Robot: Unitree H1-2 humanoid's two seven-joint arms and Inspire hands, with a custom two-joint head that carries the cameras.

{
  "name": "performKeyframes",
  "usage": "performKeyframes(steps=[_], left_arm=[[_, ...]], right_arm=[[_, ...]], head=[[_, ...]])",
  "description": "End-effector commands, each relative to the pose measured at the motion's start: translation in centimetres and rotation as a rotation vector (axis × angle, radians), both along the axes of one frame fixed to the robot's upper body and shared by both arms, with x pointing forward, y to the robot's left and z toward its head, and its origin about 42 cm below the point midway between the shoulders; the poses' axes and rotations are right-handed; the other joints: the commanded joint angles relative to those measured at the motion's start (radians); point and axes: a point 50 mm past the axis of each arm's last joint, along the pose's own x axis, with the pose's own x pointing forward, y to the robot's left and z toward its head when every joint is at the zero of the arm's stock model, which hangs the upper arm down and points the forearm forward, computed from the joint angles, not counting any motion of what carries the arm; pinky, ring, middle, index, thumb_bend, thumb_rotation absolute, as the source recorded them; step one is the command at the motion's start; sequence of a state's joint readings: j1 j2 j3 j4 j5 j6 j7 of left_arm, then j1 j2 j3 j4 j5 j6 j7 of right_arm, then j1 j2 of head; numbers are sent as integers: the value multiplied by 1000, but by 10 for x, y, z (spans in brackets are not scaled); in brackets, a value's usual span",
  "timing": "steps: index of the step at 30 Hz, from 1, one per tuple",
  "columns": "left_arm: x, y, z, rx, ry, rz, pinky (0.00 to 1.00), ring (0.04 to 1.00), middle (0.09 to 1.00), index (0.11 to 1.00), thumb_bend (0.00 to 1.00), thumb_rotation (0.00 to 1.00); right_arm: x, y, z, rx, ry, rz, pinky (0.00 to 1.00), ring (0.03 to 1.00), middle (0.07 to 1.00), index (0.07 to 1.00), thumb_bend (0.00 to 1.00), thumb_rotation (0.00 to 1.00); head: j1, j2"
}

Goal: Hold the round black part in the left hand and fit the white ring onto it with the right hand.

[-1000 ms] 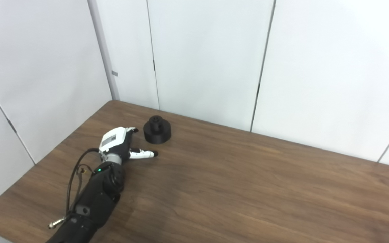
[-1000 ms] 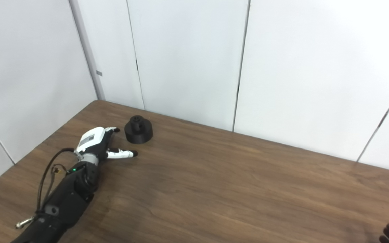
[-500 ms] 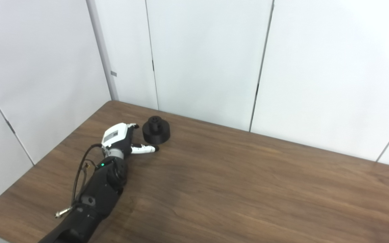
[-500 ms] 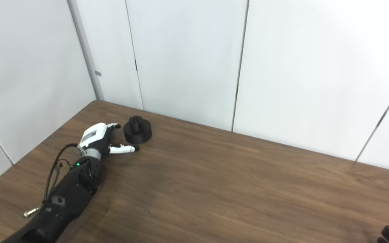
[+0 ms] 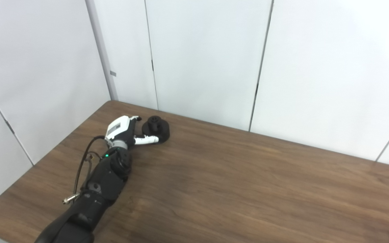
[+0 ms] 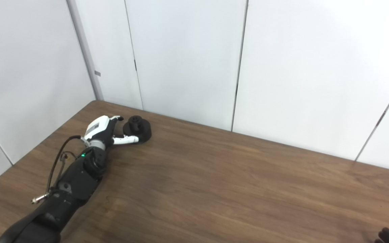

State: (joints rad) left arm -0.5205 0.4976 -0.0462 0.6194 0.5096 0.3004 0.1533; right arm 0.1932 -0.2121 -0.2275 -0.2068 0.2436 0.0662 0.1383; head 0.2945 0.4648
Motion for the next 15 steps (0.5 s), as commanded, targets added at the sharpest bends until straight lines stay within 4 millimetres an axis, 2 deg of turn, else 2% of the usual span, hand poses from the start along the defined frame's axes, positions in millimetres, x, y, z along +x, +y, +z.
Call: performKeyframes(steps=[1, 7, 10, 15], left_arm=[[19, 1, 35, 26, -99, -8, 889, 956, 935, 885, 1000, 510], [24, -4, 38, 10, -86, -14, 881, 964, 945, 882, 1000, 501], [26, -4, 38, 37, -63, -21, 876, 961, 948, 882, 1000, 540], [29, -5, 37, 56, -42, -20, 900, 970, 953, 874, 1000, 544]], right_arm=[[4, 1, 16, -20, -81, 3, 817, 898, 896, 850, 753, 935], [2, 3, 18, -24, -80, 2, 819, 901, 898, 853, 755, 936], [2, 3, 18, -20, -79, 1, 836, 909, 907, 860, 770, 930], [0, 4, 19, -18, -79, 1, 835, 909, 907, 863, 767, 932]], head=[[0, 3], [-4, 7], [-6, 9], [-6, 13]])
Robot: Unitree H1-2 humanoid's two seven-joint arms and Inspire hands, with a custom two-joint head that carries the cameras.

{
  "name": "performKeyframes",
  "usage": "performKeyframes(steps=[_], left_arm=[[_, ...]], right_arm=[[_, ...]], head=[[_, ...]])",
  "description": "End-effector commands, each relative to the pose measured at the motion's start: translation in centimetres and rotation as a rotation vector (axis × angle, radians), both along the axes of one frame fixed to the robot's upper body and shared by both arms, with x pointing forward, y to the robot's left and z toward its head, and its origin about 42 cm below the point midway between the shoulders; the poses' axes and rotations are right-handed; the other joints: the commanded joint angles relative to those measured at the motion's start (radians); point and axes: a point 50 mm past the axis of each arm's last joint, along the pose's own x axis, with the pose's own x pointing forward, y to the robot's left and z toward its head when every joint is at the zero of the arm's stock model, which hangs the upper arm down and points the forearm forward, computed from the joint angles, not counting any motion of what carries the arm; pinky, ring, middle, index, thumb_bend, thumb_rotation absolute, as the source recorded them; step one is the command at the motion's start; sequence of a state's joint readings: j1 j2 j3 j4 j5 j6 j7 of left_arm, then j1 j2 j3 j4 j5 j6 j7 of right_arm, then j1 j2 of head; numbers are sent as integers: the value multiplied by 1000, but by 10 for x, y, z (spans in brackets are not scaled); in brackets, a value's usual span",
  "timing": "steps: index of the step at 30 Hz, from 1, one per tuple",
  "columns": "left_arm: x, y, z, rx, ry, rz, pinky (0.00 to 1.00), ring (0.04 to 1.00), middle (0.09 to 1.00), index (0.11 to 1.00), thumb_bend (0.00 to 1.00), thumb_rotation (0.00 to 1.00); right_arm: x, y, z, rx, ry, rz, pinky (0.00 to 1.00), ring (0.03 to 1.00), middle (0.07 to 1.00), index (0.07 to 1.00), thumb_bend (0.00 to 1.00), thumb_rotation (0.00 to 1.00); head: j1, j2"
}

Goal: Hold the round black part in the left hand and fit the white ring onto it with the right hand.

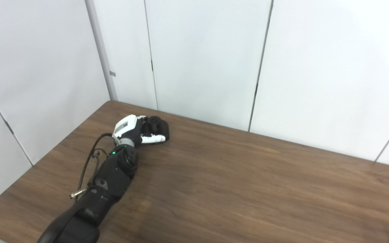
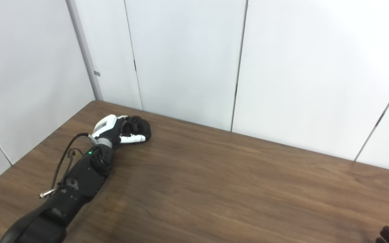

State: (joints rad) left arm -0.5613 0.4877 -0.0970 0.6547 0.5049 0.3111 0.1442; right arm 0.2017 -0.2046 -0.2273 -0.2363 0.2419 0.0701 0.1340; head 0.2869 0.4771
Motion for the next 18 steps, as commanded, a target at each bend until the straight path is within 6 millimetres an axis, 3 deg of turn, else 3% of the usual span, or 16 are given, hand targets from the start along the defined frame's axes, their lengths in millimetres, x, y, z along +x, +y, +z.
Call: performKeyframes(steps=[1, 18], left_arm=[[17, 8, 35, 53, -66, 13, 905, 972, 955, 872, 1000, 544], [28, 5, 31, 70, -64, 33, 936, 979, 948, 830, 1000, 498]], right_arm=[[3, 0, 14, -18, -64, 3, 836, 911, 908, 863, 766, 935], [0, 2, 18, -23, -68, -4, 903, 937, 925, 887, 793, 926]], head=[[1, 1], [8, 14]])
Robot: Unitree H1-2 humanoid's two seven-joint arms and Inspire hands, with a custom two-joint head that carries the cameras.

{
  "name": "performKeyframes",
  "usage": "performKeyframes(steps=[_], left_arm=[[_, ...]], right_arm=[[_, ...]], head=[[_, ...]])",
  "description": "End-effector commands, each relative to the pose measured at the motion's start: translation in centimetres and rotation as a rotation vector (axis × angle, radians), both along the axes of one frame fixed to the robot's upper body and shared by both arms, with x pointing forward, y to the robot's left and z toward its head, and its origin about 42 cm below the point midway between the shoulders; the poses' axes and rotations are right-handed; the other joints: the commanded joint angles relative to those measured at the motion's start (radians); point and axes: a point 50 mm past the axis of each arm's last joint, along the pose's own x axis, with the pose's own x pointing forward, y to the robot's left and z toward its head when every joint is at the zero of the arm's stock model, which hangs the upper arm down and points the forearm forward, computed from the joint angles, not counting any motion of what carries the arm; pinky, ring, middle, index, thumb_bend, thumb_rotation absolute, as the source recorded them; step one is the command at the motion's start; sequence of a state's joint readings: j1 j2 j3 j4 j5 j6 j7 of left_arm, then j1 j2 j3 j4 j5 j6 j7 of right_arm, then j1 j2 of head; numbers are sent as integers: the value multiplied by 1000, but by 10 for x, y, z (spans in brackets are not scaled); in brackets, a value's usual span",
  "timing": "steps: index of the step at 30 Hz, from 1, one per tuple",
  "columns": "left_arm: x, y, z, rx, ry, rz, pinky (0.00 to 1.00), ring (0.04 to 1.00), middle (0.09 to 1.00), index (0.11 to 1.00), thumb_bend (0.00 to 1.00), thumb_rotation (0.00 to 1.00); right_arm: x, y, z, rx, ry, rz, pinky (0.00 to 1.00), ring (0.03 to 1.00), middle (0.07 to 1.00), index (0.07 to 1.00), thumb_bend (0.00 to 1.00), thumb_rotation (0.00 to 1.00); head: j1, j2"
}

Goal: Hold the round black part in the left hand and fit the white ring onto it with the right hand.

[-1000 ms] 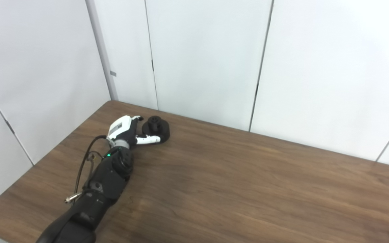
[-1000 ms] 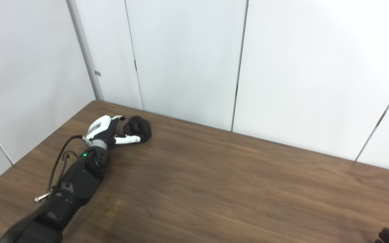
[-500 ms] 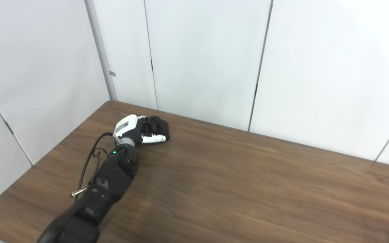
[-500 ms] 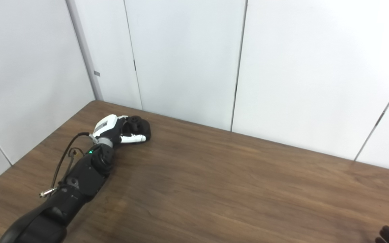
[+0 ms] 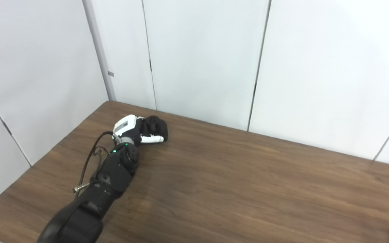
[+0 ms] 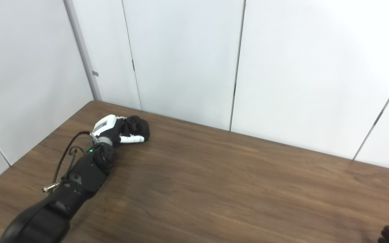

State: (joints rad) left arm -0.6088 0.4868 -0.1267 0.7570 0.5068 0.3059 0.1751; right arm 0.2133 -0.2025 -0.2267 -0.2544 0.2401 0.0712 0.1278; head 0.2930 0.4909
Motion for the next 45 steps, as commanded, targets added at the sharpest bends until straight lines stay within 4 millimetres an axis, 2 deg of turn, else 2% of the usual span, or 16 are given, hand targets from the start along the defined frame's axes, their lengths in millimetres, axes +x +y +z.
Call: performKeyframes(steps=[1, 6, 7, 18, 19, 20, 22, 25, 35, 41, 45], left_arm=[[18, 2, 36, 44, -95, 6, 932, 974, 942, 817, 1000, 493], [16, 1, 36, 29, -113, -2, 927, 959, 923, 752, 1000, 464], [16, 1, 35, 31, -114, -3, 923, 954, 912, 707, 978, 437], [14, 0, 34, 41, -145, -17, 854, 906, 865, 605, 779, 318], [14, 0, 33, 31, -159, -18, 833, 896, 855, 550, 650, 204], [14, 0, 32, 21, -171, -16, 800, 880, 838, 513, 570, 130], [14, 0, 31, 10, -184, -13, 760, 858, 820, 491, 525, 86], [14, 1, 29, 1, -193, -18, 723, 835, 801, 485, 514, 70], [10, -3, 28, -23, -210, -48, 724, 848, 809, 483, 514, 71], [2, -8, 29, -48, -228, -75, 774, 873, 818, 482, 517, 67], [-1, -11, 30, -56, -218, -76, 784, 877, 825, 483, 516, 65]], right_arm=[[3, 1, 16, -20, -64, 2, 910, 940, 926, 888, 796, 926], [3, -1, 15, -29, -62, 1, 923, 944, 928, 890, 793, 939], [3, -1, 15, -29, -63, 1, 927, 950, 934, 896, 792, 942], [2, -1, 17, -26, -58, 0, 914, 945, 929, 890, 794, 934], [2, -1, 17, -27, -58, 0, 913, 946, 930, 891, 794, 935], [2, 0, 17, -29, -57, 0, 916, 949, 931, 891, 794, 936], [2, 0, 17, -30, -56, 0, 920, 949, 931, 892, 790, 940], [3, 0, 16, -31, -57, 2, 910, 938, 922, 887, 778, 942], [3, 3, 17, -25, -63, 9, 890, 922, 911, 881, 732, 954], [3, 3, 16, -27, -58, 13, 955, 959, 942, 907, 734, 973], [3, 6, 17, -26, -60, 18, 987, 978, 959, 928, 702, 997]], head=[[1, 1], [1, 4], [2, 6], [0, 13], [0, 14], [-1, 14], [-2, 14], [-4, 16], [-26, 29], [-42, 38], [-58, 45]])
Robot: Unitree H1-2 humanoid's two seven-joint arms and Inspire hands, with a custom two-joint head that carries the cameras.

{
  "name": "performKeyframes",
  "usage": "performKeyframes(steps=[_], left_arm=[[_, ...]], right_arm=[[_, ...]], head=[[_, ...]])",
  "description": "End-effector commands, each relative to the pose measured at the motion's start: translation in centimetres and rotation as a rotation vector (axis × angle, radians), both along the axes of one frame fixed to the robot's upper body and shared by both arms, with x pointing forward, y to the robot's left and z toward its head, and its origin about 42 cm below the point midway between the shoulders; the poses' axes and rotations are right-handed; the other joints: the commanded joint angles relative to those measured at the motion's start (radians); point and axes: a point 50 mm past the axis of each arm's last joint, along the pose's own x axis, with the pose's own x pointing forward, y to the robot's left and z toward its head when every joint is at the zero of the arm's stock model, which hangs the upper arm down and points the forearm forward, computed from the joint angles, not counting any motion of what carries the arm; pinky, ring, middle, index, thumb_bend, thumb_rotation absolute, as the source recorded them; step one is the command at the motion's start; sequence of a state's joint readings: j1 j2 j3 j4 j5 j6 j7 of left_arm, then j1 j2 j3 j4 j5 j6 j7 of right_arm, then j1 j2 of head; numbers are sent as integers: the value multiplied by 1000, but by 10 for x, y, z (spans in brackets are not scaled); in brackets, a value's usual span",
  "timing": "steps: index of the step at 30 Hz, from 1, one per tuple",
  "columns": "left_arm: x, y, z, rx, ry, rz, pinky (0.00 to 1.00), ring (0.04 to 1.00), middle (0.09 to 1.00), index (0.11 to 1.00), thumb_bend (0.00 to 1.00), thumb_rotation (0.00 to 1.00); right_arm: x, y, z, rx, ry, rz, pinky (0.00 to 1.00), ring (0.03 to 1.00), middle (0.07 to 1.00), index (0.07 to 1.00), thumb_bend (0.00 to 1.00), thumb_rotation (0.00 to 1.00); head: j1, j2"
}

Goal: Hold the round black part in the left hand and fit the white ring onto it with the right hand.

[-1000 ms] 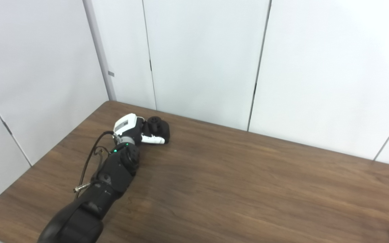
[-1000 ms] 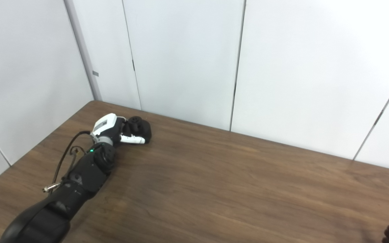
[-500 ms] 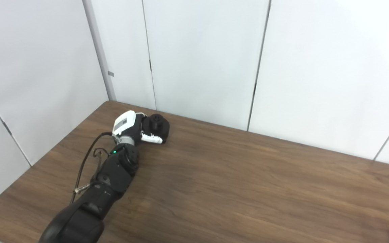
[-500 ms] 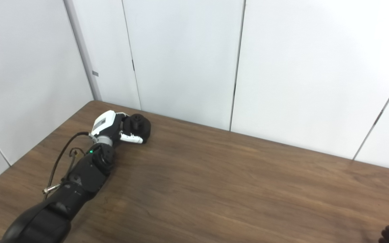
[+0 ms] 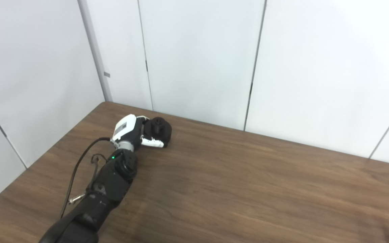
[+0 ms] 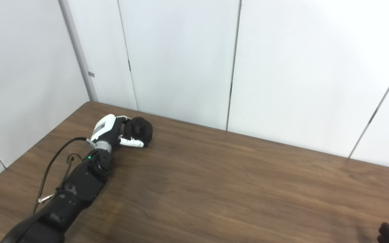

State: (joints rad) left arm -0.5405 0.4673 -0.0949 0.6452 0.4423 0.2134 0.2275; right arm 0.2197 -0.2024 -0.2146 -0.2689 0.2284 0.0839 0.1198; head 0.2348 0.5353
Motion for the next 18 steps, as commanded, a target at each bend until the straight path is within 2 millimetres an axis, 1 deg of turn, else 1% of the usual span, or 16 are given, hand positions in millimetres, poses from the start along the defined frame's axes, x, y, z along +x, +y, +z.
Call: performKeyframes(steps=[1, 4, 6, 7, 9, 10, 12, 15, 18], left_arm=[[11, 2, 30, 17, -74, -6, 776, 876, 827, 484, 515, 63], [8, 0, 30, 0, -71, -18, 764, 876, 826, 484, 515, 62], [4, -2, 30, -7, -66, -33, 757, 874, 821, 485, 515, 61], [2, -4, 29, -12, -59, -46, 753, 871, 821, 486, 514, 62], [-3, -8, 28, -31, -48, -75, 746, 873, 818, 486, 512, 63], [-6, -10, 26, -38, -45, -89, 746, 873, 818, 486, 512, 63], [-12, -15, 22, -44, -37, -121, 751, 878, 820, 486, 512, 64], [-25, -28, 18, -93, -6, -177, 759, 878, 836, 487, 511, 64], [-36, -42, 14, -141, 25, -219, 803, 904, 851, 489, 510, 62]], right_arm=[[4, 3, 16, -14, -70, 16, 994, 985, 965, 936, 681, 999], [5, 4, 16, 4, -73, 30, 1000, 997, 983, 954, 649, 1000], [6, 5, 16, 21, -75, 39, 1000, 1000, 990, 963, 665, 1000], [6, 5, 16, 32, -75, 42, 1000, 1000, 992, 970, 657, 1000], [6, 7, 17, 46, -74, 43, 1000, 1000, 994, 979, 613, 1000], [6, 7, 18, 51, -71, 42, 1000, 1000, 994, 979, 613, 1000], [6, 8, 18, 64, -68, 41, 1000, 1000, 998, 983, 580, 1000], [6, 10, 18, 72, -66, 33, 1000, 1000, 1000, 985, 541, 1000], [6, 12, 19, 64, -62, 31, 1000, 1000, 1000, 985, 518, 1000]], head=[[-5, 2], [-18, 7], [-35, 12], [-37, 13], [-52, 17], [-54, 18], [-69, 23], [-81, 29], [-93, 36]])
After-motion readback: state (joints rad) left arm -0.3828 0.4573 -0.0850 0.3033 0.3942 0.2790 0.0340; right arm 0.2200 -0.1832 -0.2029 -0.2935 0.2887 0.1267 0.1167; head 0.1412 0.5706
